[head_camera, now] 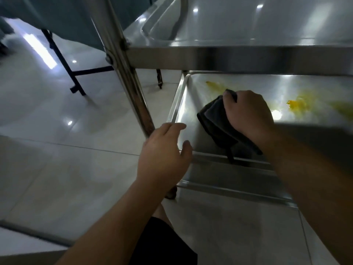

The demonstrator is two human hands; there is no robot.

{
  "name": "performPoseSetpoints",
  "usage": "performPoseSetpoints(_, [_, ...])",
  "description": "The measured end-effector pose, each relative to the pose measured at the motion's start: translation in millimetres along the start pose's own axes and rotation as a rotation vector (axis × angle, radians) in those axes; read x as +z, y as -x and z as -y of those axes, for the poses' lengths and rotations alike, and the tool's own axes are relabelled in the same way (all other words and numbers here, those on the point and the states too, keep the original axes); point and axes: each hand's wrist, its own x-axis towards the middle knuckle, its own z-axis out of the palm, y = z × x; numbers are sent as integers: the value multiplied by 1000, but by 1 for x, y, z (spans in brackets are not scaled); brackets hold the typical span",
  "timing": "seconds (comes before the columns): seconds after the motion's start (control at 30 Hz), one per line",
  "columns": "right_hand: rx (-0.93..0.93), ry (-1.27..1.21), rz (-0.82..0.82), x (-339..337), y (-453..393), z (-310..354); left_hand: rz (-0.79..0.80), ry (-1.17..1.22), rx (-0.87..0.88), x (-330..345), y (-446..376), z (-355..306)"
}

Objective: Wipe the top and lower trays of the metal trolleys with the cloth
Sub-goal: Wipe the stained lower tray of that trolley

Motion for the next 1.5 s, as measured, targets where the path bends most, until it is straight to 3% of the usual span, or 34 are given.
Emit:
performPoseSetpoints(0.1, [-53,-9,-141,2,0,24,-161,192,-76,-14,8,13])
performPoseSetpoints(0.2, [-140,35,-392,15,4,44,-385,355,-110,-20,13,26])
performPoseSetpoints(0.3, [-275,48,-514,42,18,60,-461,549,-237,-20,4,33])
performPoseSetpoints(0.33, [-316,64,-442,54,27,63,-449,601,-254,-20,-2,34])
performPoseSetpoints(0.47, [-506,205,115,104,76,62,-374,701,-248,-19,-31,37])
performPoseSetpoints(0.53, [-491,147,355,115,83,53,-346,714,-219,-16,-44,39])
performPoseSetpoints(0.67, [-564,212,499,130,64,43,-316,907,-201,-5,-57,45])
performPoseSetpoints(0.97, [-211,253,361,170,16,49,-427,879,-228,6,-61,48])
performPoseSetpoints(1.2, [167,429,118,77,6,-82,-435,854,-279,5,-61,44])
performPoseSetpoints(1.3, [403,430,102,45,10,-120,-447,848,-281,8,-62,45])
performPoseSetpoints(1.4, [486,423,77,60,1,-101,-490,855,-301,12,-62,45])
performPoseSetpoints(1.5, [429,404,103,92,-11,-51,-505,877,-277,15,-61,46])
